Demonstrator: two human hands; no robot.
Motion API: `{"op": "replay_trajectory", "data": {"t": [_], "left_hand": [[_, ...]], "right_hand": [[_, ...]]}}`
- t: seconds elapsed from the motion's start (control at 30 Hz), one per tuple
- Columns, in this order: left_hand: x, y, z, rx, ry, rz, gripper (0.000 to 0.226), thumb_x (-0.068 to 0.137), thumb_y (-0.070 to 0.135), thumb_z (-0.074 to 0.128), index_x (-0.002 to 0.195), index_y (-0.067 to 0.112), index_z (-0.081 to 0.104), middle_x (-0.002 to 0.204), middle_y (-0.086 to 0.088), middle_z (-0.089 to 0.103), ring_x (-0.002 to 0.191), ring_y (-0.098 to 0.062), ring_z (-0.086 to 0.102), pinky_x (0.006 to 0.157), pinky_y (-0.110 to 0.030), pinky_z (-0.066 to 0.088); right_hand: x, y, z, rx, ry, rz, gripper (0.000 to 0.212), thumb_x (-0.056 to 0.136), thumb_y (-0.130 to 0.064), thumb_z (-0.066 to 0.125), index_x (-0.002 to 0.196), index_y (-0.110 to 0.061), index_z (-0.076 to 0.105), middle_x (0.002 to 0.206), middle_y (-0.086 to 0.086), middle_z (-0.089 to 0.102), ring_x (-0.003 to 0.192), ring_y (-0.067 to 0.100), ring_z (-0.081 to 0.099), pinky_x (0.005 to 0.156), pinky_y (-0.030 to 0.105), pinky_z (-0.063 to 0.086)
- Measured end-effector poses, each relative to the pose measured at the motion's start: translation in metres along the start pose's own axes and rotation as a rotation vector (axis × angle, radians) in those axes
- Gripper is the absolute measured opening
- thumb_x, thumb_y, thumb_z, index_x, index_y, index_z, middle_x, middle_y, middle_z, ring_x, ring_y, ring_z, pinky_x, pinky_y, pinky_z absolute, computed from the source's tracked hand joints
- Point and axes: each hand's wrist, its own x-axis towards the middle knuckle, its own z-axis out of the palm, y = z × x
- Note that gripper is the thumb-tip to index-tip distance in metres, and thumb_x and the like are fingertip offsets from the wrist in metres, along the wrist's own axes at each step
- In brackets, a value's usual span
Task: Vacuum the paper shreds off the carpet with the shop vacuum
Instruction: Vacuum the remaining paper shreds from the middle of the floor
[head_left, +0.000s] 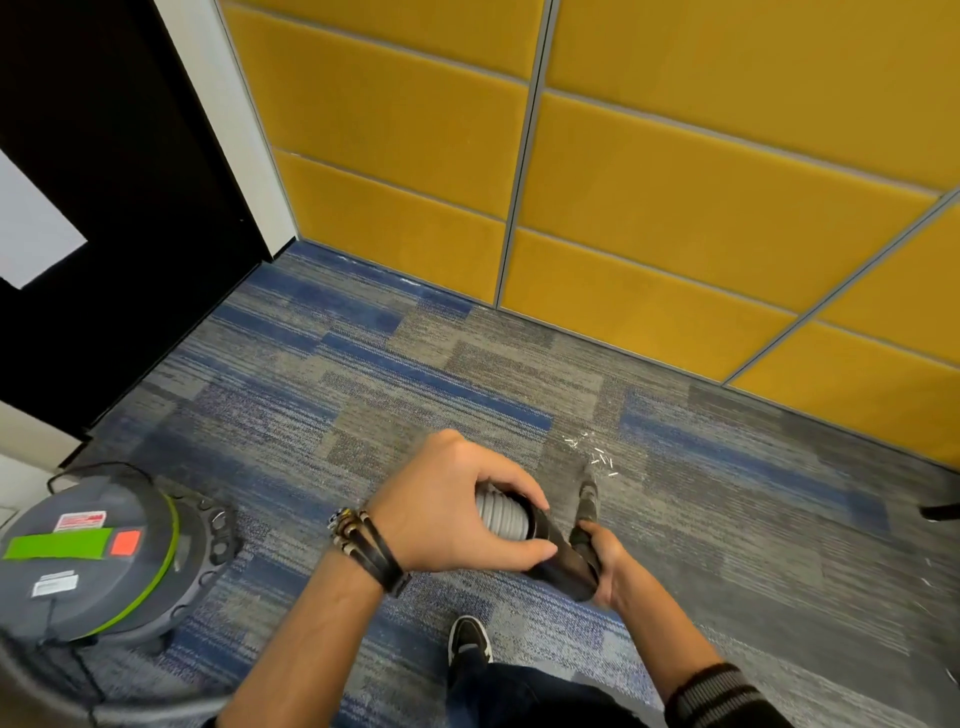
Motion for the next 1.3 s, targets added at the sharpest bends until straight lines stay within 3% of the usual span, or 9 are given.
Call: {"op": "replay_trajectory", "data": {"t": [0.07, 0.13, 0.37, 0.53, 0.7, 0.83, 1.0, 1.1, 1.3], "left_hand": [[0.006, 0.0, 0.004, 0.002, -0.002, -0.006, 0.026, 0.071, 0.047, 0.09, 0.092, 0.033, 0.083, 0.077, 0.022, 0.075, 0.075, -0.001, 0.071, 0.07, -0.021, 0.056], [0.013, -0.001, 0.004, 0.002, 0.016, -0.006, 0.024, 0.072, 0.045, 0.09, 0.091, 0.031, 0.083, 0.079, 0.02, 0.076, 0.077, -0.002, 0.072, 0.074, -0.023, 0.057], [0.022, -0.012, -0.02, 0.065, 0.09, -0.004, 0.024, 0.072, 0.043, 0.089, 0.092, 0.031, 0.084, 0.088, 0.025, 0.077, 0.084, 0.011, 0.071, 0.082, -0.01, 0.053], [0.029, -0.023, -0.033, 0.052, 0.139, -0.025, 0.025, 0.071, 0.035, 0.095, 0.092, 0.032, 0.083, 0.086, 0.026, 0.075, 0.082, 0.007, 0.071, 0.077, -0.008, 0.051], [0.042, -0.016, -0.02, -0.005, 0.031, 0.012, 0.027, 0.068, 0.041, 0.094, 0.089, 0.029, 0.083, 0.082, 0.024, 0.075, 0.076, 0.002, 0.071, 0.07, -0.009, 0.049], [0.059, -0.005, -0.01, -0.023, -0.029, 0.047, 0.03, 0.069, 0.047, 0.091, 0.091, 0.028, 0.083, 0.086, 0.02, 0.077, 0.081, -0.001, 0.074, 0.072, -0.022, 0.058], [0.065, -0.007, -0.001, 0.043, -0.045, 0.015, 0.025, 0.07, 0.045, 0.092, 0.088, 0.031, 0.082, 0.079, 0.023, 0.075, 0.077, 0.001, 0.071, 0.073, -0.015, 0.052], [0.059, -0.006, 0.0, 0.081, -0.015, 0.036, 0.023, 0.071, 0.047, 0.088, 0.087, 0.031, 0.083, 0.079, 0.026, 0.074, 0.075, 0.008, 0.069, 0.076, -0.008, 0.047], [0.048, -0.008, -0.021, 0.104, 0.026, 0.068, 0.022, 0.073, 0.046, 0.085, 0.089, 0.031, 0.082, 0.084, 0.026, 0.076, 0.078, 0.006, 0.072, 0.074, -0.02, 0.057]], "right_hand": [[-0.006, -0.007, -0.012, 0.052, 0.024, 0.025, 0.036, 0.101, -0.039, 0.04, 0.112, -0.007, 0.052, 0.093, 0.019, 0.06, 0.068, 0.032, 0.06, 0.054, 0.034, 0.058], [-0.003, -0.018, -0.017, 0.035, 0.018, -0.013, 0.032, 0.104, -0.035, 0.037, 0.112, -0.007, 0.047, 0.084, 0.018, 0.058, 0.063, 0.031, 0.058, 0.045, 0.031, 0.054], [-0.003, -0.049, 0.032, -0.047, -0.037, -0.053, 0.025, 0.104, -0.032, 0.04, 0.096, -0.009, 0.045, 0.074, 0.013, 0.056, 0.06, 0.029, 0.057, 0.046, 0.034, 0.055], [0.002, -0.068, 0.056, -0.075, -0.068, -0.079, 0.028, 0.104, -0.03, 0.039, 0.084, -0.012, 0.043, 0.056, 0.009, 0.055, 0.054, 0.024, 0.053, 0.058, 0.036, 0.05], [0.006, -0.053, 0.04, 0.044, -0.057, -0.064, 0.028, 0.103, -0.036, 0.043, 0.105, -0.008, 0.048, 0.079, 0.014, 0.059, 0.067, 0.03, 0.057, 0.072, 0.042, 0.052], [0.003, -0.055, 0.019, 0.124, -0.075, -0.063, 0.03, 0.103, -0.035, 0.041, 0.099, -0.008, 0.054, 0.079, 0.014, 0.06, 0.061, 0.029, 0.058, 0.059, 0.033, 0.054], [0.013, -0.049, -0.011, 0.089, 0.006, -0.061, 0.03, 0.103, -0.035, 0.038, 0.102, -0.008, 0.052, 0.097, 0.018, 0.06, 0.073, 0.032, 0.059, 0.091, 0.049, 0.051], [0.011, -0.047, -0.003, 0.113, 0.021, -0.05, 0.033, 0.104, -0.035, 0.036, 0.095, -0.006, 0.048, 0.077, 0.014, 0.059, 0.067, 0.03, 0.056, 0.075, 0.043, 0.051], [0.005, -0.055, 0.039, 0.09, -0.057, -0.083, 0.029, 0.103, -0.036, 0.041, 0.094, -0.01, 0.048, 0.061, 0.011, 0.059, 0.053, 0.024, 0.057, 0.061, 0.031, 0.052]]}}
